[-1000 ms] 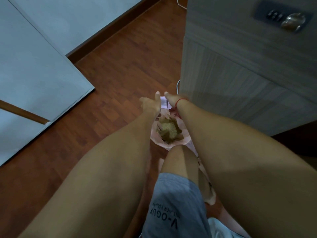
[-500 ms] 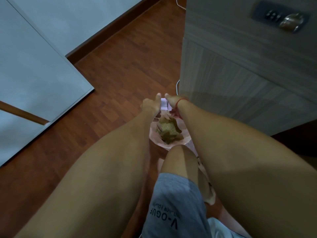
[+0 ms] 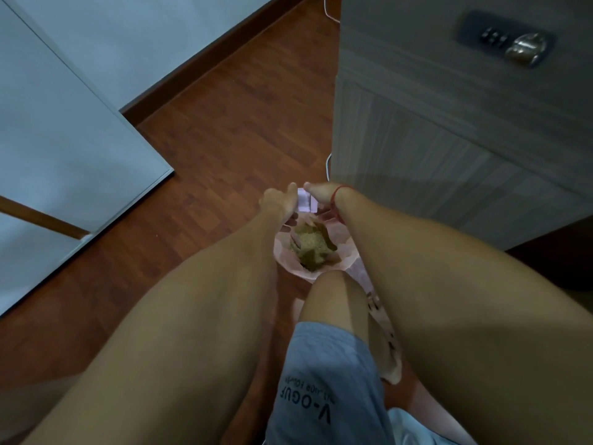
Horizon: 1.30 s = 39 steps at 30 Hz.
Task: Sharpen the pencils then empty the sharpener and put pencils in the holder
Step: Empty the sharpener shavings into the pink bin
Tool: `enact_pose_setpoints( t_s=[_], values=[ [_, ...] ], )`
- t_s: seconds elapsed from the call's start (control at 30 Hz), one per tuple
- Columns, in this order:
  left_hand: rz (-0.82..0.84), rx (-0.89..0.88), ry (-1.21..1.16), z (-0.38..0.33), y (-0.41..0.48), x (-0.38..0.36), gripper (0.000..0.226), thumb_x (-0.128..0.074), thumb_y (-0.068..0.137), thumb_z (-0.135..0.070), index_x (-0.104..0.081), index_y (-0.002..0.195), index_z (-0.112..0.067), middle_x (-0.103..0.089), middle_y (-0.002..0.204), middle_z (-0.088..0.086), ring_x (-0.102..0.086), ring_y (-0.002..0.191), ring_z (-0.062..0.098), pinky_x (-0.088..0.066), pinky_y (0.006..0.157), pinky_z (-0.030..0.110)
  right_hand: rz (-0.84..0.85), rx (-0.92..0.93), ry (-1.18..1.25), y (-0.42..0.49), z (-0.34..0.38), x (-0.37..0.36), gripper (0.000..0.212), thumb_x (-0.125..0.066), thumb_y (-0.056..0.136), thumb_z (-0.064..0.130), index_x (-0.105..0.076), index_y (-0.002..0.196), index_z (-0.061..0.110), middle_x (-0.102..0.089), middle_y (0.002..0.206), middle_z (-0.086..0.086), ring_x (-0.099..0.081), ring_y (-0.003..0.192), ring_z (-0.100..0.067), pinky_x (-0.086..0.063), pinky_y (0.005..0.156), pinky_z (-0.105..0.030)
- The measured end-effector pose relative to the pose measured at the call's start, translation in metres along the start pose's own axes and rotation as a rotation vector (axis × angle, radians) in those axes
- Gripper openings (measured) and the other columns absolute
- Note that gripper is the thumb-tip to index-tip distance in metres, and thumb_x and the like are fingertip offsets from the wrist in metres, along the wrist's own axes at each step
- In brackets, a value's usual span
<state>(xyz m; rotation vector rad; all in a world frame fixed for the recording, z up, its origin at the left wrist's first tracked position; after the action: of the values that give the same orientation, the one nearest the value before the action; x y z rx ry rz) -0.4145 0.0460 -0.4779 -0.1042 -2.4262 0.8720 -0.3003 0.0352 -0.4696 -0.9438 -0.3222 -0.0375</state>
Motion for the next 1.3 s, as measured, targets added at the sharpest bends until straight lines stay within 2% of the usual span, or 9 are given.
enact_pose_setpoints(
  t_s=[0.13, 0.3, 0.43, 0.53, 0.63, 0.83, 1.1, 1.2, 1.3],
  values=[
    [0.089, -0.016, 0.024, 0.0, -0.007, 0.001, 0.041, -0.035, 0.092, -0.036, -0.052, 0.115, -0.007, -0.067, 0.1, 0.013, -0.066, 0.076, 0.025, -0.053, 0.07, 0.033, 0.051, 0.04, -0.021, -0.005, -0.001, 0.002, 0.02, -0.05, 0.09, 0.026, -0.056, 0.103, 0.012, -0.059, 0.099, -0.012, -0.059, 0.086, -0.024, -0.053, 0.095, -0.039],
    [0.116, -0.187, -0.002, -0.014, -0.02, 0.014, 0.04, -0.036, 0.079, -0.028, -0.062, 0.101, -0.008, -0.075, 0.083, -0.008, -0.062, 0.075, 0.019, -0.051, 0.07, 0.034, 0.011, 0.18, -0.07, -0.028, 0.02, 0.014, 0.005, -0.056, 0.082, 0.013, -0.058, 0.085, 0.011, -0.057, 0.091, -0.008, -0.063, 0.081, -0.021, -0.058, 0.085, -0.035],
    [-0.053, -0.349, 0.022, -0.036, -0.045, 0.037, 0.038, -0.041, 0.084, -0.024, -0.057, 0.114, -0.008, -0.068, 0.112, 0.01, -0.063, 0.096, 0.026, -0.051, 0.085, 0.038, -0.04, 0.301, -0.106, -0.063, 0.042, 0.025, 0.049, -0.061, 0.083, 0.014, -0.052, 0.13, 0.011, -0.056, 0.122, -0.014, -0.065, 0.103, -0.03, -0.055, 0.093, -0.043],
    [-0.168, -0.522, 0.08, -0.062, -0.077, 0.051, 0.041, -0.046, 0.091, -0.026, -0.051, 0.127, -0.007, -0.059, 0.125, 0.012, -0.056, 0.114, 0.028, -0.045, 0.096, 0.033, -0.082, 0.405, -0.088, -0.1, 0.057, 0.042, 0.075, -0.065, 0.069, 0.02, -0.043, 0.14, 0.019, -0.055, 0.13, -0.009, -0.067, 0.103, -0.029, -0.056, 0.09, -0.039],
    [-0.222, -0.698, 0.127, -0.085, -0.116, 0.066, 0.043, -0.053, 0.089, -0.029, -0.051, 0.126, -0.007, -0.063, 0.12, 0.01, -0.06, 0.11, 0.025, -0.047, 0.093, 0.031, -0.153, 0.516, -0.08, -0.15, 0.068, 0.061, 0.07, -0.069, 0.073, 0.014, -0.046, 0.138, 0.013, -0.058, 0.127, -0.011, -0.067, 0.1, -0.028, -0.055, 0.091, -0.039],
    [-0.302, -0.936, 0.025, -0.139, -0.206, 0.085, 0.031, -0.057, 0.084, -0.022, -0.061, 0.113, -0.01, -0.069, 0.111, 0.007, -0.065, 0.102, 0.021, -0.052, 0.094, 0.037, -0.335, 0.701, -0.113, -0.264, 0.08, 0.107, 0.024, -0.062, 0.088, 0.005, -0.057, 0.111, 0.006, -0.054, 0.1, -0.011, -0.054, 0.07, -0.018, -0.05, 0.053, -0.023],
    [-0.251, -1.173, 0.038, -0.203, -0.298, 0.045, 0.03, -0.064, 0.083, -0.027, -0.065, 0.106, -0.008, -0.071, 0.103, 0.007, -0.068, 0.091, 0.019, -0.056, 0.087, 0.038, -0.499, 0.719, 0.006, -0.356, 0.044, 0.192, 0.055, -0.063, 0.088, 0.009, -0.043, 0.139, 0.003, -0.052, 0.13, -0.011, -0.055, 0.105, -0.023, -0.054, 0.093, -0.034],
    [-0.208, -1.257, 0.055, -0.23, -0.325, 0.013, 0.03, -0.065, 0.08, -0.03, -0.067, 0.101, -0.009, -0.072, 0.097, 0.006, -0.069, 0.087, 0.018, -0.058, 0.084, 0.037, -0.6, 0.718, 0.064, -0.377, 0.019, 0.234, 0.049, -0.06, 0.089, 0.01, -0.047, 0.136, 0.002, -0.057, 0.121, -0.012, -0.059, 0.103, -0.025, -0.051, 0.099, -0.036],
    [-0.125, -1.305, 0.091, -0.245, -0.341, -0.033, 0.027, -0.066, 0.077, -0.026, -0.07, 0.095, -0.007, -0.074, 0.092, 0.009, -0.07, 0.085, 0.02, -0.058, 0.081, 0.039, -0.712, 0.685, 0.085, -0.38, -0.014, 0.269, 0.039, -0.061, 0.086, 0.004, -0.057, 0.124, -0.005, -0.063, 0.106, -0.014, -0.061, 0.09, -0.023, -0.053, 0.092, -0.04]
  ],
)
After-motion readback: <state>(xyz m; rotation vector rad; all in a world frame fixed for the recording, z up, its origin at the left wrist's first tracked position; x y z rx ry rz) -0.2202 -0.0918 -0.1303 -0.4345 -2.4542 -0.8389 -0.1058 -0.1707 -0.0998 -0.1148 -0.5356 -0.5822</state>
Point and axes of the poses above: each hand's wrist, its own y-axis towards the middle knuckle, its own x-axis out of the back of the hand, z = x × y, the point moved 2 cm from there along y, towards the middle knuckle
